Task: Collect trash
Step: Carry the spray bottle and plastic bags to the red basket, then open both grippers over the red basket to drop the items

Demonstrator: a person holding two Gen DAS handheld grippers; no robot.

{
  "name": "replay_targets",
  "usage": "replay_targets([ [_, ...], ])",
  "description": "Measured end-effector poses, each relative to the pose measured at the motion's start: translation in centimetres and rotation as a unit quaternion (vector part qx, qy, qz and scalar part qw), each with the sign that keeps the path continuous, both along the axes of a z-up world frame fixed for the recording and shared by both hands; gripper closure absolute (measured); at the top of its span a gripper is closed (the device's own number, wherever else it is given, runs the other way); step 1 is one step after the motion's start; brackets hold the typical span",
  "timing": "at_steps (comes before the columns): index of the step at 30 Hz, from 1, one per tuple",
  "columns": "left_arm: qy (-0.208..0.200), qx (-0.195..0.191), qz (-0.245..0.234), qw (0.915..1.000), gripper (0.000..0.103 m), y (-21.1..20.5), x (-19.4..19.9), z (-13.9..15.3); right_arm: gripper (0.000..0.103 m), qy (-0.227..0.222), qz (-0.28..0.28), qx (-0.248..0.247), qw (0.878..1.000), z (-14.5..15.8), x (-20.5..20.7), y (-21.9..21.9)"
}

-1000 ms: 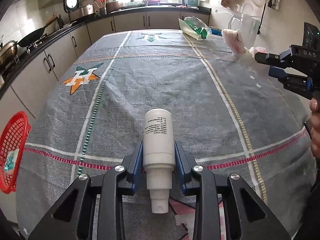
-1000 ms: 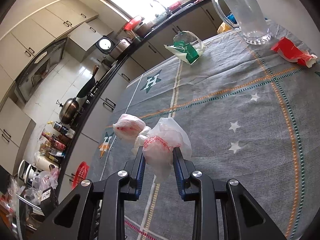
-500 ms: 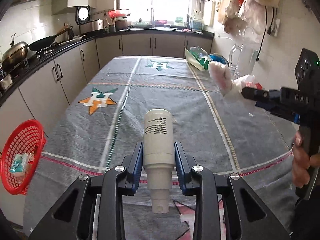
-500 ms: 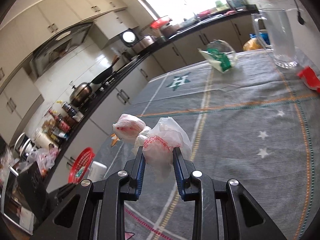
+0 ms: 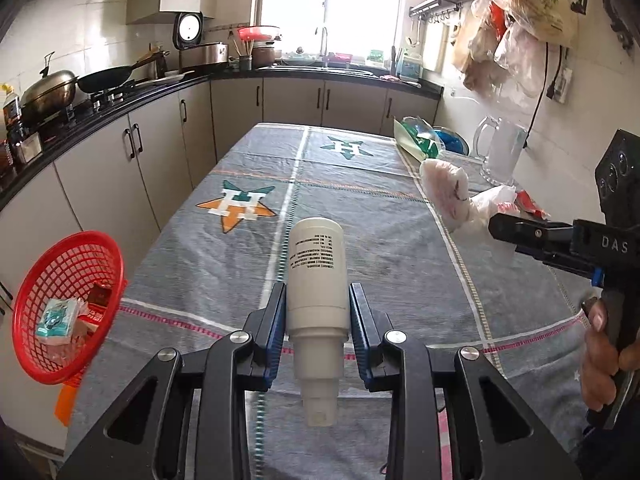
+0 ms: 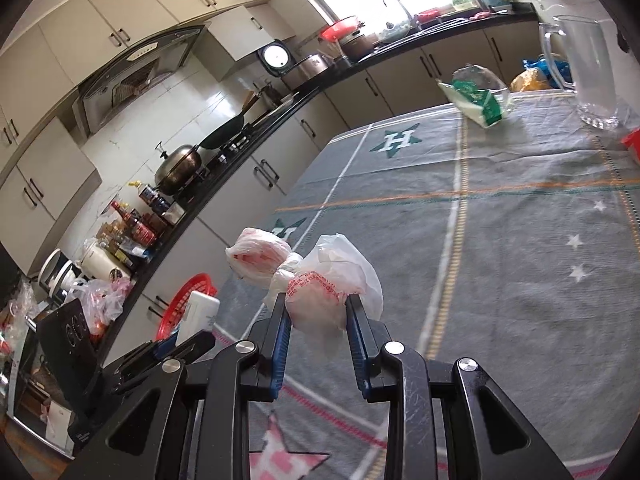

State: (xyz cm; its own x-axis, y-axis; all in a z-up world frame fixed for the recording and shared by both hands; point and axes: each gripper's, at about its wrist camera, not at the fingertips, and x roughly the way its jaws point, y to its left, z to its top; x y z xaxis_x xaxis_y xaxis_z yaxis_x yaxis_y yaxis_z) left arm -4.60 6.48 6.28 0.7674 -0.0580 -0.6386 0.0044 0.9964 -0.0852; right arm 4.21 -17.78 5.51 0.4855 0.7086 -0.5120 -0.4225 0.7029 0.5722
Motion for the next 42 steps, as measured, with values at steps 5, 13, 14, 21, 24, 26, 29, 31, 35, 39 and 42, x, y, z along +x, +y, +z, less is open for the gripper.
replay_targets([
  [5, -0.006, -0.009, 0.012, 0.9999, 0.074, 1.7, -0.7, 0.3, 0.073, -0.006, 0.017, -0.007, 1.0, 0.8, -0.8, 2.4],
  [13, -0.018, -0.023, 0.036, 0.9989, 0.074, 5.1, -1.7, 1.1, 0.073, -0.003, 0.049, -0.015, 0.999, 1.1, -1.2, 6.9],
  [14, -0.019, -0.025, 0.039, 0.9987, 0.074, 5.5, -1.9, 1.1, 0.073, -0.003, 0.052, -0.016, 0.999, 1.2, -1.3, 7.4],
  [21, -0.028, -0.041, 0.072, 0.9962, 0.074, 9.6, -2.7, 1.2, 0.073, -0.001, 0.08, -0.025, 0.997, 1.4, -1.5, 11.9],
  [24, -0.031, -0.048, 0.088, 0.9944, 0.074, 11.6, -3.1, 1.2, 0.073, 0.004, 0.091, -0.029, 0.995, 1.3, -1.4, 14.2],
  [26, -0.034, -0.053, 0.102, 0.9928, 0.074, 13.3, -3.4, 1.2, 0.073, 0.006, 0.101, -0.033, 0.994, 1.3, -1.4, 15.9],
  [29, -0.039, -0.061, 0.128, 0.9892, 0.074, 16.2, -4.0, 1.0, 0.073, 0.009, 0.118, -0.041, 0.992, 1.3, -1.4, 18.8],
  [31, -0.039, -0.064, 0.148, 0.9862, 0.074, 18.4, -4.3, 0.8, 0.073, 0.008, 0.129, -0.046, 0.991, 1.2, -1.4, 21.0],
  [35, -0.036, -0.073, 0.187, 0.979, 0.074, 22.8, -5.0, -0.1, 0.073, 0.014, 0.149, -0.051, 0.987, 1.0, -1.2, 24.7],
  [39, -0.027, -0.082, 0.21, 0.9739, 0.074, 25.6, -5.4, -1.2, 0.073, 0.02, 0.165, -0.055, 0.985, 0.6, -1.1, 28.2],
  [42, -0.017, -0.087, 0.219, 0.9717, 0.074, 26.8, -5.2, -2.2, 0.073, 0.028, 0.172, -0.063, 0.983, 0.1, -0.7, 30.6],
])
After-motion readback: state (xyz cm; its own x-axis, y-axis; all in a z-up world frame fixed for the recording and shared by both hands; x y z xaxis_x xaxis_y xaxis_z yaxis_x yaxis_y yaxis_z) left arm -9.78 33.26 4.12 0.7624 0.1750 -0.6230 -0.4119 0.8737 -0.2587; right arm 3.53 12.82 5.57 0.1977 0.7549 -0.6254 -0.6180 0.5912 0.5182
